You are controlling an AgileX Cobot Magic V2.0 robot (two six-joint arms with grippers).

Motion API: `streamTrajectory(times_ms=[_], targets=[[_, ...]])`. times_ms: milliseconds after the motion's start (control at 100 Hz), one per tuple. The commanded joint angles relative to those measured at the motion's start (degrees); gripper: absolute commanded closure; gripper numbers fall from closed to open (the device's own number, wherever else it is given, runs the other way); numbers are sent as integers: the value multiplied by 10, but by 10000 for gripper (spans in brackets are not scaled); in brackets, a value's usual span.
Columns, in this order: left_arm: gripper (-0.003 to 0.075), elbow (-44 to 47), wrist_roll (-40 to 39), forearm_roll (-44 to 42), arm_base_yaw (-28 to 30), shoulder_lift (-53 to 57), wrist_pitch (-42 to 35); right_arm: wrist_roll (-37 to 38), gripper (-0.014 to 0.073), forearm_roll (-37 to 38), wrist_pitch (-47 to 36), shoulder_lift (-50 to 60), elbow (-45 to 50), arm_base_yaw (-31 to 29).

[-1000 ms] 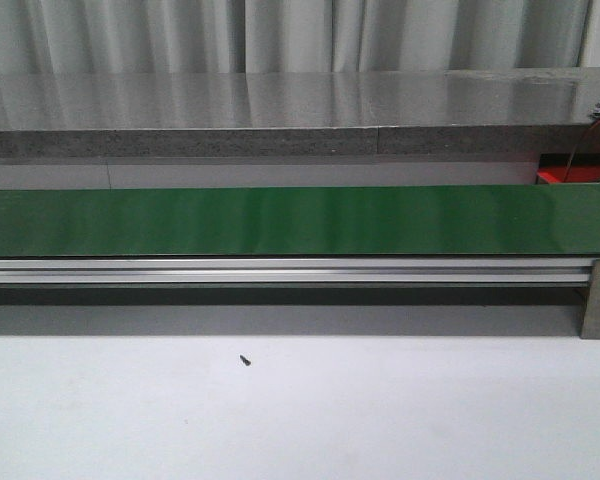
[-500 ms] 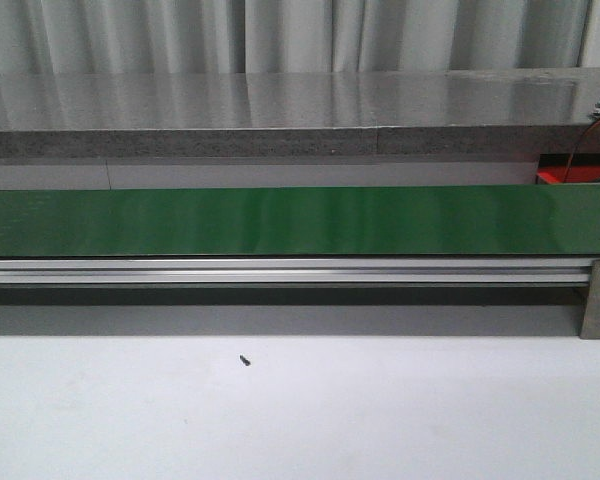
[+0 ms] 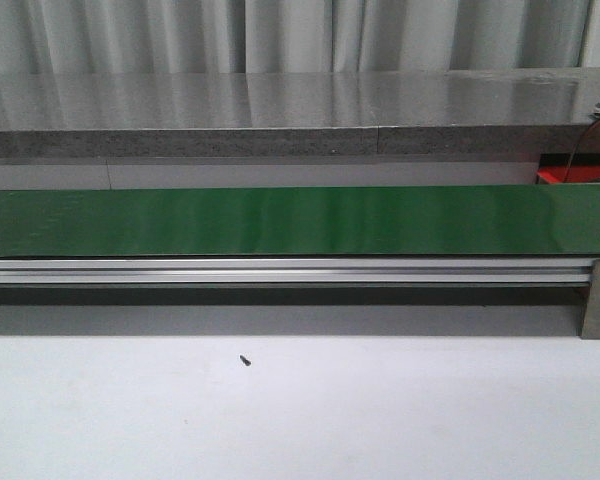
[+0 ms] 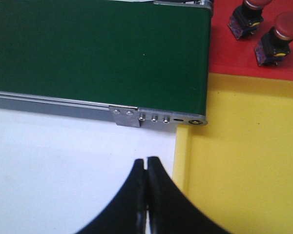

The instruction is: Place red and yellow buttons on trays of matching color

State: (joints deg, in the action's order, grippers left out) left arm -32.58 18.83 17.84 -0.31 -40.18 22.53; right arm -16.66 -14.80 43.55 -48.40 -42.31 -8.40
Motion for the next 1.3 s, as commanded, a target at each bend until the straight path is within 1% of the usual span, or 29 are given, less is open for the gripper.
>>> streamTrajectory(times_ms=[0,540,590,680,730,800,870,900,990,1060,1110,1160,1290], targets=[[740,-15,0,10,-5,3,-41,-4,664,-10,-23,5,-15,0],[739,-16,0,9,-5,3,-35,-4,664,-10,-23,5,-15,0],[738,-25,-2,9,-3,3,-23,-4,664,-10,-23,5,-15,0],[731,-60,-15,3,16,-5,26,-4,664,-10,-23,5,-15,0],[709,-87,-16,-5,35,-13,59,-4,664,-10,-23,5,-15,0],[651,-130,-18,-17,70,-30,102,-4,664,-10,-23,5,-15,0],[561,-173,-19,-20,110,-52,138,-4,664,-10,-23,5,-15,0],[505,-189,-21,-20,126,-63,151,-4,664,-10,-23,5,-15,0],[361,-233,-47,-20,170,-93,167,-4,664,-10,-23,5,-15,0],[282,-259,-49,-20,200,-124,170,-4,664,-10,-23,5,-15,0],[250,-277,-49,-20,220,-153,170,-4,664,-10,-23,5,-15,0],[237,-294,-54,-20,238,-182,170,-4,664,-10,-23,5,-15,0],[235,-340,-87,-20,277,-266,170,-4,664,-10,-23,5,-15,0]])
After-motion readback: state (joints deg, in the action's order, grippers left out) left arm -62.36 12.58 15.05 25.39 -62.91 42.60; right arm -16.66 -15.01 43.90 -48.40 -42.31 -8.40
